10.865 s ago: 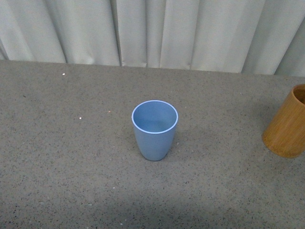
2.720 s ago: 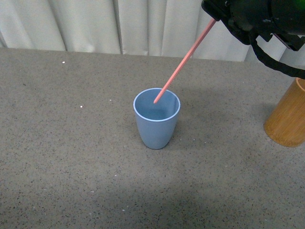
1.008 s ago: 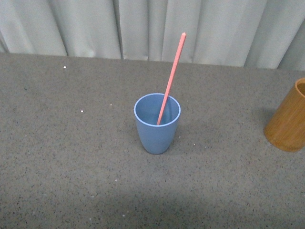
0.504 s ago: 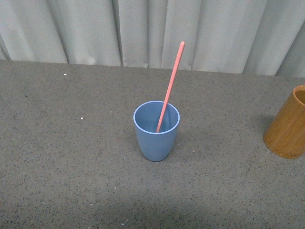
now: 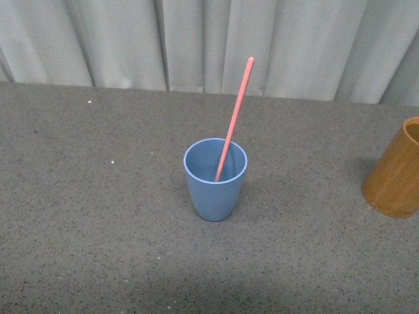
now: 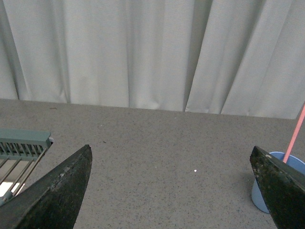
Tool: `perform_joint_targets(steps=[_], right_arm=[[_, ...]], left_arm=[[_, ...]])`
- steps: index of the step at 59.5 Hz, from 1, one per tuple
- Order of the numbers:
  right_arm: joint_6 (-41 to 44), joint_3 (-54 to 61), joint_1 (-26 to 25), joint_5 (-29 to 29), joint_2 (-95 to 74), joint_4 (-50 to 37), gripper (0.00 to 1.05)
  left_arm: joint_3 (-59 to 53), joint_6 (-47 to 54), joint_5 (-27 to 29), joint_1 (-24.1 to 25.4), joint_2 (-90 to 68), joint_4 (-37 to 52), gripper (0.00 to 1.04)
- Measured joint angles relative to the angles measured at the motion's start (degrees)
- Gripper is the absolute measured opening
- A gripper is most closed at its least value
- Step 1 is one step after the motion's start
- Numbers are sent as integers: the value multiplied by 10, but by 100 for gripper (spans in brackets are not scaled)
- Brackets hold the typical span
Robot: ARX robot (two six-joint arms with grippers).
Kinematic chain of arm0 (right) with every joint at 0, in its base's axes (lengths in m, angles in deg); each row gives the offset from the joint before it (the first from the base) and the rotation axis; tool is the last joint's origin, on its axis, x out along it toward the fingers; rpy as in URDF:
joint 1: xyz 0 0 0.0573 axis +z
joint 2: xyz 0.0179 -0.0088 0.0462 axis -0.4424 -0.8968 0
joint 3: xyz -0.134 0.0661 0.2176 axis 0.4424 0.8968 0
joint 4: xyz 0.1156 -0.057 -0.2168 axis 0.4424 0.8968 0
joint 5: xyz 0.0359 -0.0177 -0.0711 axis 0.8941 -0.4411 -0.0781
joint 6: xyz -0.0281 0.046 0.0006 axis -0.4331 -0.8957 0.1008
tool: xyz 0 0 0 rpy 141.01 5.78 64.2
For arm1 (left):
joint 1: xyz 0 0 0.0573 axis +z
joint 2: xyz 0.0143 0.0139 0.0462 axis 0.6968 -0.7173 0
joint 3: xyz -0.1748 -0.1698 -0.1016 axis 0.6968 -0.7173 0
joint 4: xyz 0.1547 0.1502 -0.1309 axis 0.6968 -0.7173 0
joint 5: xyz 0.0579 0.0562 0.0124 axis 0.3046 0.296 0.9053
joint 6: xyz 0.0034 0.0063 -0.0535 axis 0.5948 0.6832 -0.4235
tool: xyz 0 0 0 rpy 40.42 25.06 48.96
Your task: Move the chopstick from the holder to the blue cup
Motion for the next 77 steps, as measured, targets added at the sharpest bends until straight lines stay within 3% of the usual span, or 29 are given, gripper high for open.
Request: perform_joint_targets(steps=[14, 26, 77], right_arm=[[0, 0, 0, 0, 0, 0, 66], [-1, 0, 0, 0, 0, 0, 97], [0, 0, 0, 0, 0, 0, 95]], left_arm=[[0, 0, 0, 0, 0, 0, 98], [0, 0, 0, 0, 0, 0, 98], [0, 0, 0, 0, 0, 0, 98]])
